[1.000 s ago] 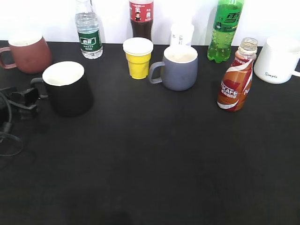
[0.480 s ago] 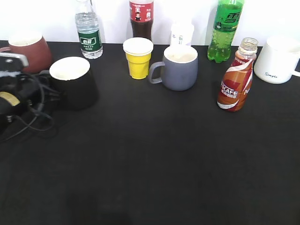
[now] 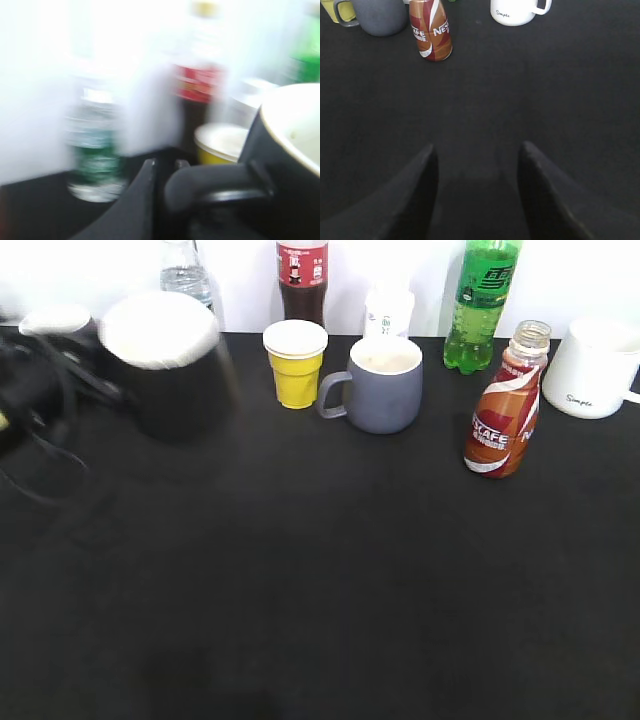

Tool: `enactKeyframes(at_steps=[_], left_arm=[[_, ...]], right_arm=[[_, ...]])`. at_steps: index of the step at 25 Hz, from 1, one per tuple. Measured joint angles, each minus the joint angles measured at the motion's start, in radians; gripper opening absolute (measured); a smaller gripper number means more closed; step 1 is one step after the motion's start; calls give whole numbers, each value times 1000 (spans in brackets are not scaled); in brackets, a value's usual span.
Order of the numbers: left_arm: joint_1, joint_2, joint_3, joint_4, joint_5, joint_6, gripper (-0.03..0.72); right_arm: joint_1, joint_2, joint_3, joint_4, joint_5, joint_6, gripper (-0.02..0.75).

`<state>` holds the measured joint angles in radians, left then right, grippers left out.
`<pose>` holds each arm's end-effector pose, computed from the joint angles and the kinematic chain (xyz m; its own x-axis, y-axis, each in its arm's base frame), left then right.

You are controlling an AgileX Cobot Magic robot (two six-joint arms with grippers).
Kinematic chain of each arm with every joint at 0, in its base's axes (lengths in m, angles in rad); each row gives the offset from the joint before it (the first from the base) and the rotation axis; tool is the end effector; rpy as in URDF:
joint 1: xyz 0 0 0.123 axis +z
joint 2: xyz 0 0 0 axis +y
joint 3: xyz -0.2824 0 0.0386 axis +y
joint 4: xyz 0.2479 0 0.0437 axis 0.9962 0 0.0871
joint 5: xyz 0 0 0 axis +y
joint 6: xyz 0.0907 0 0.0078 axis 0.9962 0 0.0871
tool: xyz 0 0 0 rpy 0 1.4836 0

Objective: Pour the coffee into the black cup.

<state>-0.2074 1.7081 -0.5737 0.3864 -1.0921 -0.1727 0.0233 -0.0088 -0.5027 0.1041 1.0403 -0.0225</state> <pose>0.2942 -0.0930 0.1922 0.0192 0.0081 -0.9998 0.5212 0.8533 0.0169 -0.0061 0.0080 0.2799 -0.4281 0.0202 -0.9035 -0.0914 0.9937 0.0655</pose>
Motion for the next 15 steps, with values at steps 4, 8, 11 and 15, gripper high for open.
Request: enactKeyframes(at_steps=[4,8,11,15], left_arm=[[-76,25,-12,53,49,-6,57],[-117,105,-41,62,45,-23,57],[-118,106,-41,69,36,-37,57],[-119,106,-41,94,30,-42,57]], right_arm=[[0,0,0,0,0,0,411],[0,0,0,0,0,0,410],[0,80,-17,0,-130,-2,410],[0,357,75,15,-608,-22,410]])
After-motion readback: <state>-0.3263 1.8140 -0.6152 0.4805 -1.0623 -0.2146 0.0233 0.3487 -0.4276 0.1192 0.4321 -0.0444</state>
